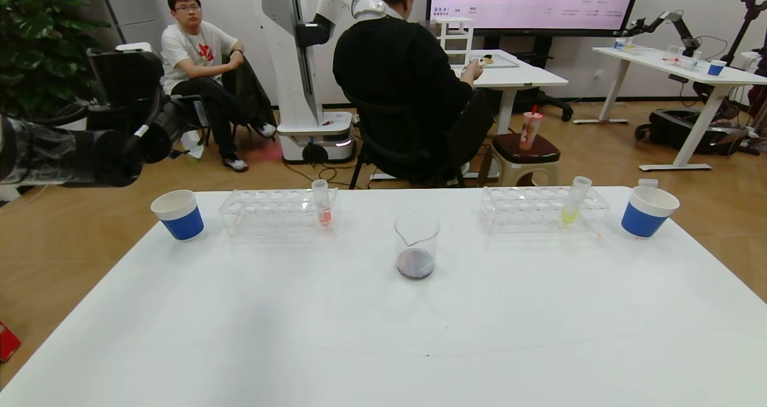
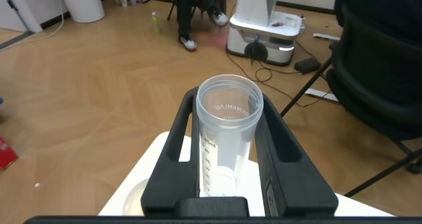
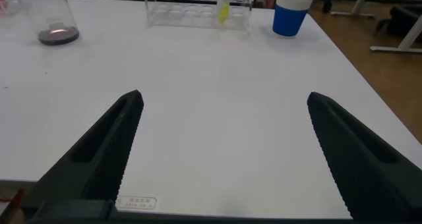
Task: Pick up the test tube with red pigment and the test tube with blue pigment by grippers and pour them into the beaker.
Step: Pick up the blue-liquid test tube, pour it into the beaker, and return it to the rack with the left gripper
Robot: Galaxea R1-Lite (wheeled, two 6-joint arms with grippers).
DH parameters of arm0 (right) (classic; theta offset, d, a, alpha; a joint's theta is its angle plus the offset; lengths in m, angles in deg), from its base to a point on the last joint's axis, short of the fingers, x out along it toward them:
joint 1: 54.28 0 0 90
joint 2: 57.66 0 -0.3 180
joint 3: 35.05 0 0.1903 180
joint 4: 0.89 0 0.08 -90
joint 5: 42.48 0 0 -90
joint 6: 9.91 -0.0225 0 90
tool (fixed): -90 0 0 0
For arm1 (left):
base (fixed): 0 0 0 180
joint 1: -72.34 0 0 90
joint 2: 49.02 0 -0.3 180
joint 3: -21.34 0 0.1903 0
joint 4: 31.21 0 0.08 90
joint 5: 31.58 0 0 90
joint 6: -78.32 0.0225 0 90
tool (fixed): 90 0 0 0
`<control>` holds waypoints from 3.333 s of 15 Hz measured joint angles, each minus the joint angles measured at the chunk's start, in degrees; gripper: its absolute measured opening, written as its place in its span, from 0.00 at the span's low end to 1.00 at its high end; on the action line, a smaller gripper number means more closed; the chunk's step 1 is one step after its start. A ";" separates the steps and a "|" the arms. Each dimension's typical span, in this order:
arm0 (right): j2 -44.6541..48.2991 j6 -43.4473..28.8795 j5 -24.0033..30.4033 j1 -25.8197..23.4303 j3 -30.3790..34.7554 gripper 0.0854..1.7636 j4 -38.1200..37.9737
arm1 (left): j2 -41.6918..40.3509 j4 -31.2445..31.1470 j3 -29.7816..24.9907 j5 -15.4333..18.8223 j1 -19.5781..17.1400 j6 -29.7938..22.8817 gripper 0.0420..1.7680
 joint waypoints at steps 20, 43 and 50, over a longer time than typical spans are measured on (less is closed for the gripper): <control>0.00 0.00 0.00 0.00 0.00 0.98 0.00 | 13.31 22.49 -16.42 2.35 -8.89 -2.71 0.27; 0.00 -0.02 0.00 0.00 0.00 0.98 0.00 | 2.40 14.60 -11.46 3.01 9.13 3.36 0.99; 0.00 0.00 0.00 0.00 0.00 0.98 0.00 | -20.31 9.78 -22.52 2.79 13.93 12.71 0.99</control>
